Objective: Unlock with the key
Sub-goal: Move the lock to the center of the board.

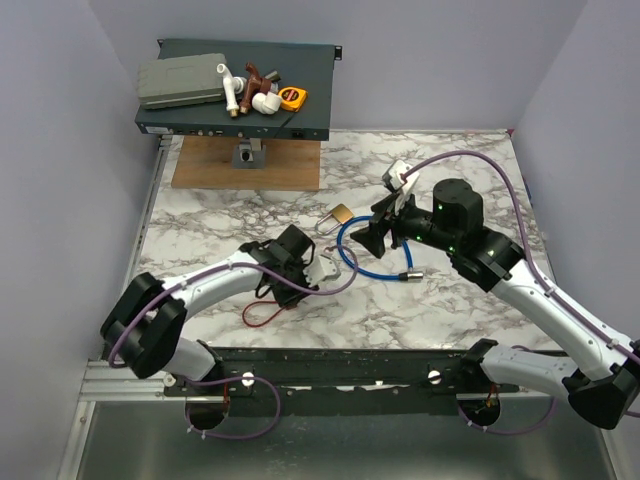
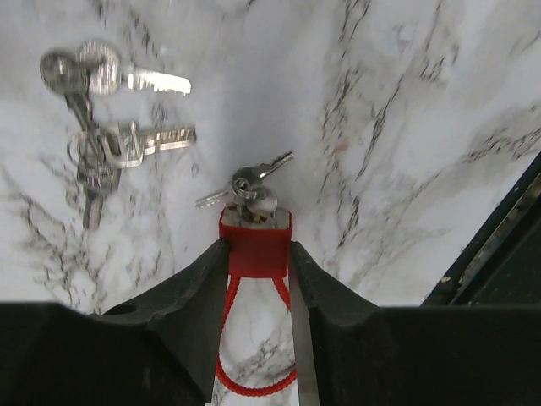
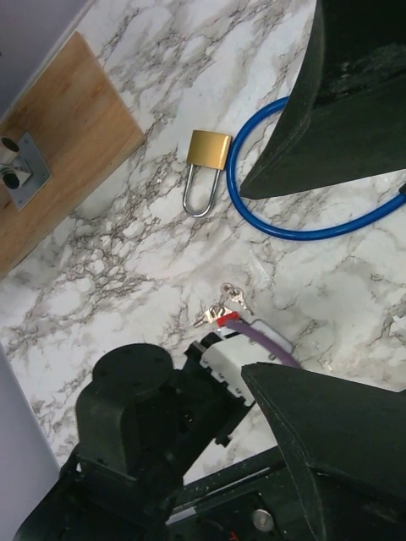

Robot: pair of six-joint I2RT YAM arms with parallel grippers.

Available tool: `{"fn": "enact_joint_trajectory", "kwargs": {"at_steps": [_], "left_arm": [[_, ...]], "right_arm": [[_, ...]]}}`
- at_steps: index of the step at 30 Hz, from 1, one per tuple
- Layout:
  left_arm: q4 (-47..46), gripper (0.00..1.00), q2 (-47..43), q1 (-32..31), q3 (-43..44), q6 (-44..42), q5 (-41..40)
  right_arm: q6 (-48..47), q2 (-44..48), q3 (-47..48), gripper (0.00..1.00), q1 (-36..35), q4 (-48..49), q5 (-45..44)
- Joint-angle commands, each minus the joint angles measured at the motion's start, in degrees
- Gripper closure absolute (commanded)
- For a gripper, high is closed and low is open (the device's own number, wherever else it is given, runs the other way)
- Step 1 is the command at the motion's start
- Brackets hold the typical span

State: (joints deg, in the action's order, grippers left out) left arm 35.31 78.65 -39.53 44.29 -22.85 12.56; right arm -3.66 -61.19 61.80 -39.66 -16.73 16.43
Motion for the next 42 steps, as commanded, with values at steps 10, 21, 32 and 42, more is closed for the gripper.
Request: {"fn": "enact_joint_trajectory", "kwargs": {"at_steps": [10,21,32,42], "left_arm": [[0.8,0.6,12.7,-7.7,17.4,0.8,7.5],[8.4,0.02,-2.9,-0.1,9.9,-3.0,15.5],[-4.4,0.2,-1.0,2.1,-0.8,-5.5,13.0],[-8.1,0.2,3.5,1.9,-2.6,-9.1,9.7]], "right_arm": [[-0.6,4.7,1.2,0.19,0.8,-1.4,-7.6],[1.0,4.7,-0.9,0.15,1.3,0.9,-6.5],[1.0,6.1,2.3,0.15,1.3,-0.9,-7.5],[0.8,6.0,3.4,0.15,1.3,-1.6,-7.8]]}}
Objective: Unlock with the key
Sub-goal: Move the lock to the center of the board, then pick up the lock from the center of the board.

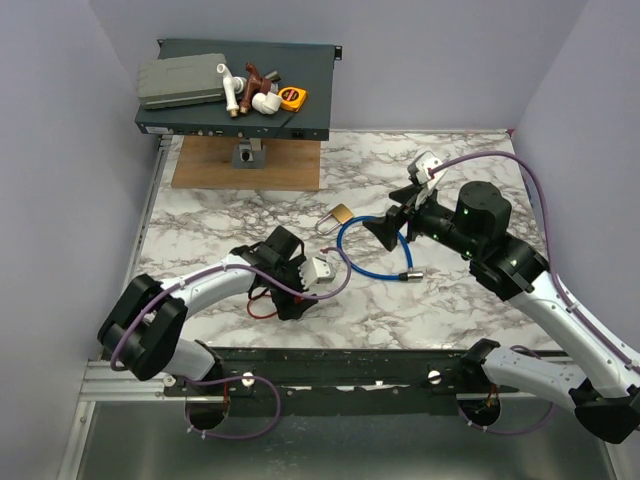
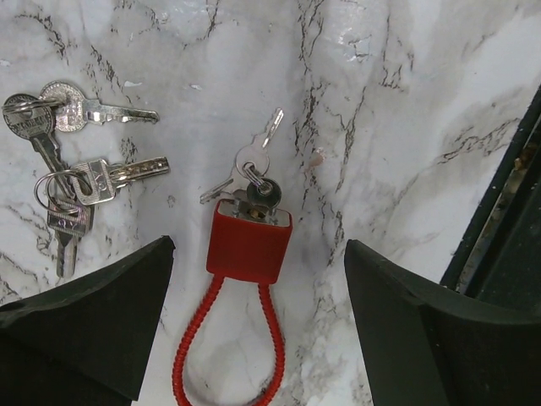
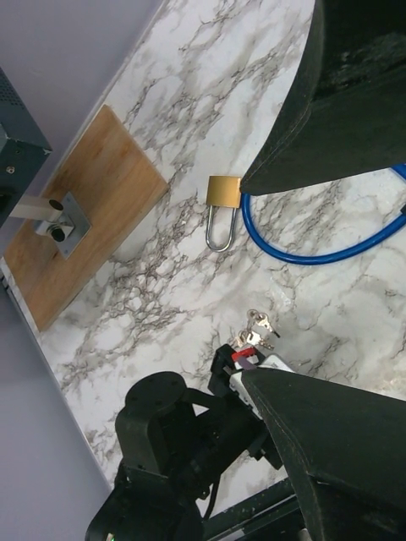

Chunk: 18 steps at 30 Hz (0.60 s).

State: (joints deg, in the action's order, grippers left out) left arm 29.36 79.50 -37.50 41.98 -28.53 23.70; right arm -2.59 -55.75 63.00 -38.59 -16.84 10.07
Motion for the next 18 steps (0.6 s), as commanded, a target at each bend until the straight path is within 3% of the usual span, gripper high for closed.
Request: {"fn": "enact_joint_trajectory", "kwargs": {"at_steps": [1,5,12,13,16,17,18], "left_arm": [[-2.4,0.2,3.0,-0.1,-0.6,-4.3,-1.6],[-3.6,0.27,3.1,-0.6,-3.0,-7.6,-2.2],[-4.9,0.58,-0.3,-3.2,-5.9,-10.5,-2.0],[-5.1,0.63,-1.1,-3.6,-6.4,-10.6,-2.1],[-4.8,0.94,-3.4,-4.6,-6.2,-11.3,-2.7],[-4.5,1.0,-4.4,-4.7,-5.4,-11.4,-2.9],[-4.2,1.0,-5.4,-4.7,-4.3,-11.6,-2.8]], "right_arm": [[-0.3,0.6,2.4,0.15,0.3,-1.6,-1.5],[-0.5,0.3,3.4,0.16,0.3,-2.5,-2.1],[-0.6,-0.2,4.2,0.18,0.3,-2.8,-2.5],[-0.5,-0.2,4.4,0.18,0.3,-3.0,-2.6],[0.4,-0.7,4.5,0.19,0.4,-3.2,-3.6],[0.7,-1.0,4.6,0.19,0.4,-3.3,-3.9],[1.1,-1.4,4.7,0.19,0.4,-3.3,-4.1]]}}
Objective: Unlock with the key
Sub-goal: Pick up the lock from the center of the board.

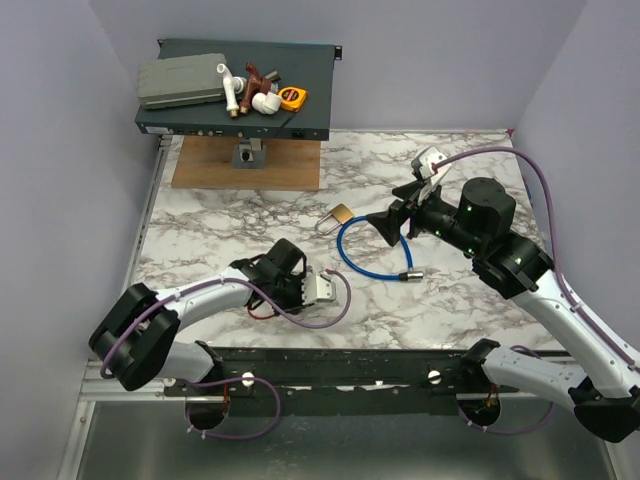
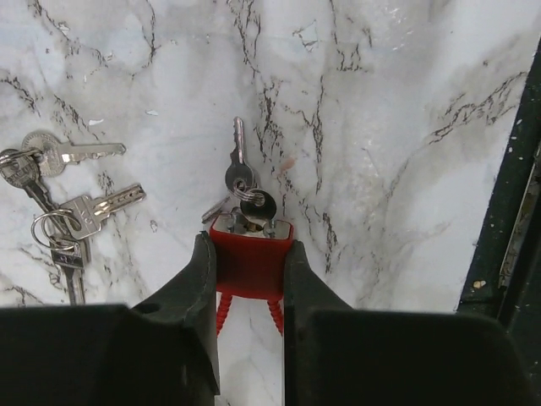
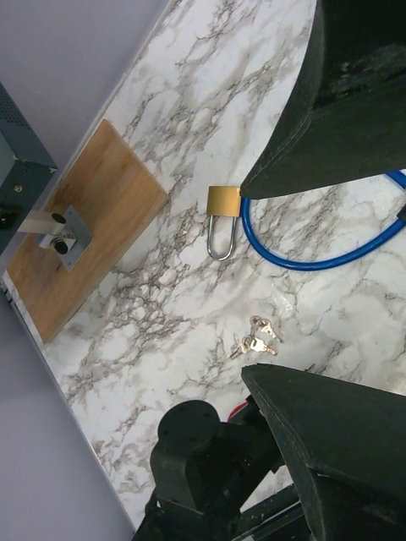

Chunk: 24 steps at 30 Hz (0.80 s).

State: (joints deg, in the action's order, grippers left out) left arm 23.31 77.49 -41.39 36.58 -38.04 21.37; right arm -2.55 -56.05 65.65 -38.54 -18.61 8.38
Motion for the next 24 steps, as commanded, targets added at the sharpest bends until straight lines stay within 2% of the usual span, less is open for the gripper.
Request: {"fn": "enact_joint_trajectory", "kwargs": {"at_steps": [1,6,10,14,16,19,24], "left_arm": [[2.3,1.0,-4.6,-0.8,2.6,-2.5,-0.4],[7.4,1.0,-10.7,-1.4,13.4,-4.0,0.0],[9.6,1.0,-17.3,-3.3,19.3,-9.4,-0.6],[1.5,1.0,-19.9,-3.4,20.0,-18.7,-5.0],[-3.5,1.0,-18.6,-1.9,20.9,-19.1,-5.4],[-6.1,1.0,-17.0,-2.0,24.4,-19.1,-6.7],[-5.5,1.0,-13.8,-3.2,35.7,-12.2,-11.9]], "right_arm": [[1.7,-1.5,2.0,0.2,0.4,-1.5,-2.8],[5.7,-4.3,3.5,0.23,2.0,-0.8,-3.1],[7.2,-6.5,6.3,0.22,2.5,0.8,-0.9],[8.2,-9.3,8.3,0.2,2.7,3.2,3.9],[9.2,-10.9,9.7,0.2,2.7,4.4,5.4],[11.3,-12.0,11.4,0.21,2.8,6.3,6.5],[14.0,-10.2,11.8,0.22,3.2,10.4,11.7]]}}
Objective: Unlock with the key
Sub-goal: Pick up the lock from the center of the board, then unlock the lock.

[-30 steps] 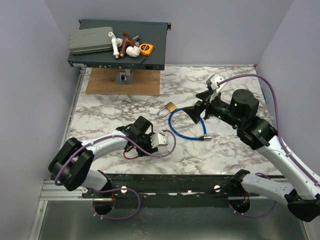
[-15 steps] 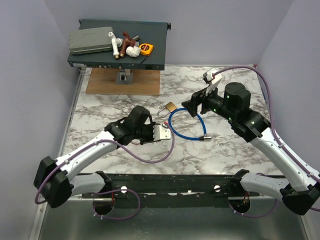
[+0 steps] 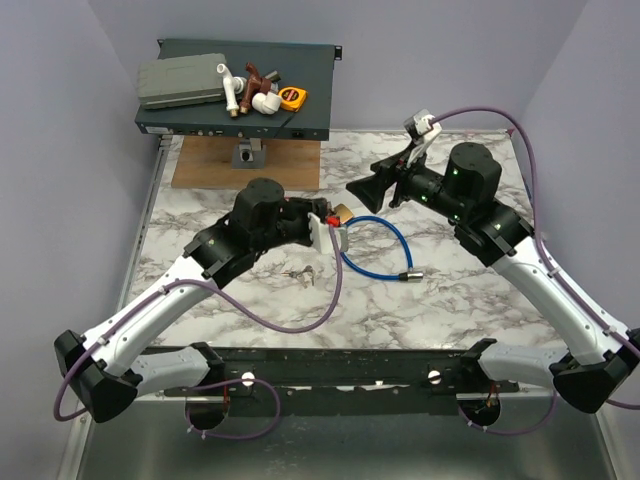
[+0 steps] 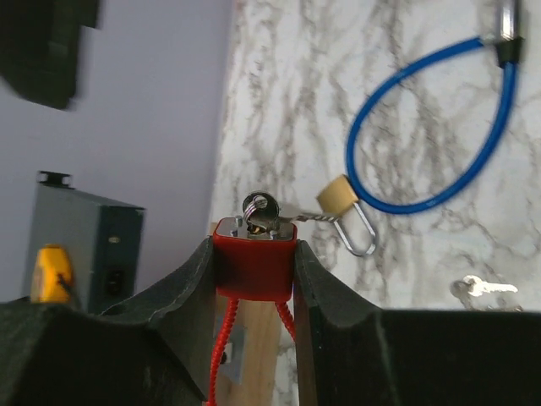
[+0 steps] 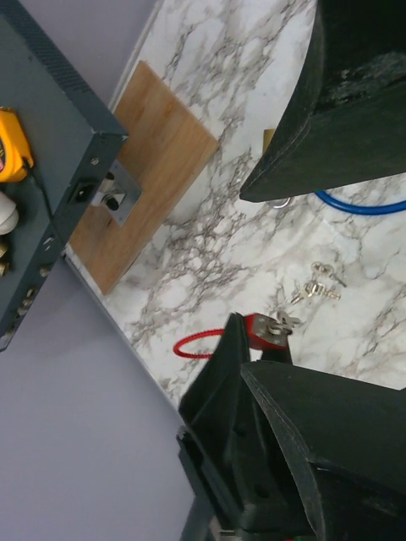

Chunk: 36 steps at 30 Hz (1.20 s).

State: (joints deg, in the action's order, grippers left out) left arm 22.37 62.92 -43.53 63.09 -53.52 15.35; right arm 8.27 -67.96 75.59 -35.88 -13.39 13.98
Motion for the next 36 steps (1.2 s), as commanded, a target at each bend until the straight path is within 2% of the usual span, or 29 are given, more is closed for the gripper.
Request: {"fn": "enact_joint_trajectory", "kwargs": {"at_steps": [1,7,11,15,24,27,31,36], "left_arm": [[-5.8,1.0,0.8,-2.0,9.5,3.1,-7.4],[-19.0,1.0,-2.7,-7.2,1.6,-5.3,-7.0],[-28.5,1.0,-2.6,-9.6,-1.8,-13.4,-4.2],[-26.2,1.0,-1.4,-12.0,-0.2,-22.5,-2.3],[-31.7,1.0,1.2,-14.4,1.7,-31.6,-3.3],[-30.4,1.0,1.5,-14.4,1.9,-35.0,-4.9],[-28.6,1.0,1.0,-13.8,0.9,-46.3,-5.5],[-27.6,1.0,0.2,-9.0,0.5,-61.9,0.8]], "right_arm": [[3.2,2.2,1.9,0.23,0.5,5.2,7.2],[3.7,3.4,2.7,0.34,0.6,2.2,9.7],[3.1,4.9,3.8,0.35,0.6,2.2,9.8],[1.9,5.2,6.6,0.36,0.6,1.9,12.1],[-1.8,8.1,6.9,0.54,0.6,-1.4,11.5],[-3.2,9.4,5.8,0.53,0.7,-3.3,11.7],[-4.5,10.5,5.2,0.5,0.6,-5.4,11.5],[-6.5,11.9,4.8,0.37,0.6,-5.1,4.1]]}}
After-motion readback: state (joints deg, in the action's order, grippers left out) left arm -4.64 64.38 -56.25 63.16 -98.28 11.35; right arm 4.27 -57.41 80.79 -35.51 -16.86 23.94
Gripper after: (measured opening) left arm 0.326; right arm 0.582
